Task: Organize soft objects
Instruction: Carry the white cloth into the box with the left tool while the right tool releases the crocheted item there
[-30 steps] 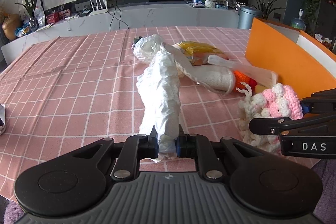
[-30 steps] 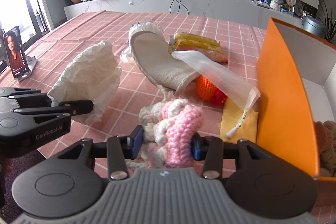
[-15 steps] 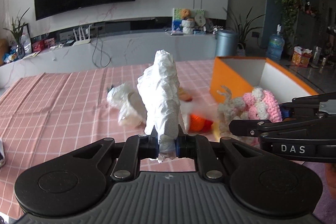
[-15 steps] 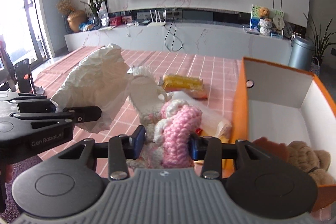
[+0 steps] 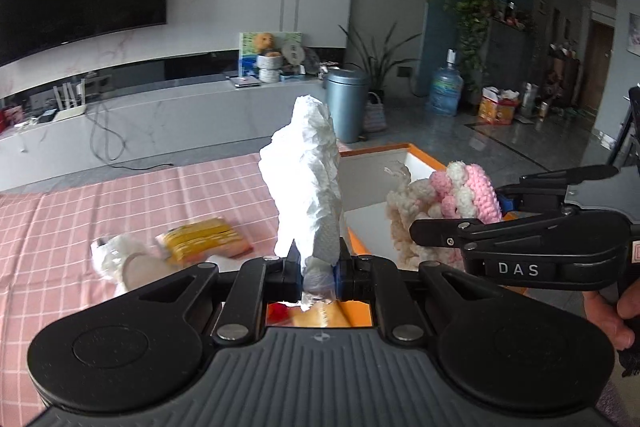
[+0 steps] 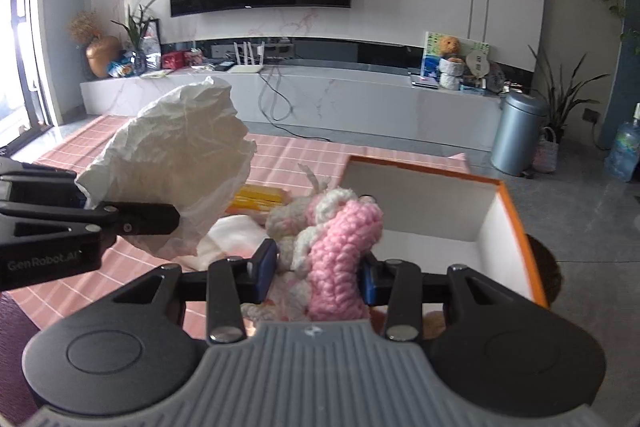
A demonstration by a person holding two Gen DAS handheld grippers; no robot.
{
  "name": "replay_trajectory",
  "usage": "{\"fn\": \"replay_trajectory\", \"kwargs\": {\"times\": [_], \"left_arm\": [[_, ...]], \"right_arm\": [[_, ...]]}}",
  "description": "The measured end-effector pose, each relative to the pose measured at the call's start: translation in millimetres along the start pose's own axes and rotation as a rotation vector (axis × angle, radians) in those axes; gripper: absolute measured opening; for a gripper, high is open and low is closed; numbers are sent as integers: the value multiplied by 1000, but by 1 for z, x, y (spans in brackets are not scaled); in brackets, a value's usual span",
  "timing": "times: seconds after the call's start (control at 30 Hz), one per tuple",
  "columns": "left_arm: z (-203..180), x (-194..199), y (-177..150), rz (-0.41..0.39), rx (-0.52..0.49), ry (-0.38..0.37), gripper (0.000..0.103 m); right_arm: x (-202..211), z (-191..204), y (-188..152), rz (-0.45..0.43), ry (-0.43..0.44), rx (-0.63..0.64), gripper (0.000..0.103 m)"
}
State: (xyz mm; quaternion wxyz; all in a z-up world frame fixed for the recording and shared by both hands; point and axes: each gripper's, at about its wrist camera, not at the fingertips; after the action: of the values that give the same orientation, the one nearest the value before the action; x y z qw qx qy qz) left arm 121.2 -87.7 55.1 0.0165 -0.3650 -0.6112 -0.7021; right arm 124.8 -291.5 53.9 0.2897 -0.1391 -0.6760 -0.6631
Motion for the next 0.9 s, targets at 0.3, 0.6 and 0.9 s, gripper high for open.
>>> {"fn": "replay_trajectory", "kwargs": {"times": [0.3, 0.6, 0.9], "left_arm": [[-26, -58, 23, 83, -65, -89, 15], [-46, -122, 30, 232, -138, -138, 15], [-56, -168, 19, 390, -235, -123, 15]], "right_arm": [[-28, -51, 1, 94, -102, 66, 41], [-82, -72, 0, 225, -118, 210, 41], [-125, -76, -1, 315, -91, 340, 41]]}}
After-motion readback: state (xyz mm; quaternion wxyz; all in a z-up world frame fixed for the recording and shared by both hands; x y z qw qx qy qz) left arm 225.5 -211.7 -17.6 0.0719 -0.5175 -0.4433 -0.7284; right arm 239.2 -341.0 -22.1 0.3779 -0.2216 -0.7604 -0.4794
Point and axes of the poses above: each gripper's, at about its wrist camera, not at the fingertips, and x roughly against the way its jaws point, z to its left, y to its top, and after that the axes turned 3 degrees about -x, right-handed
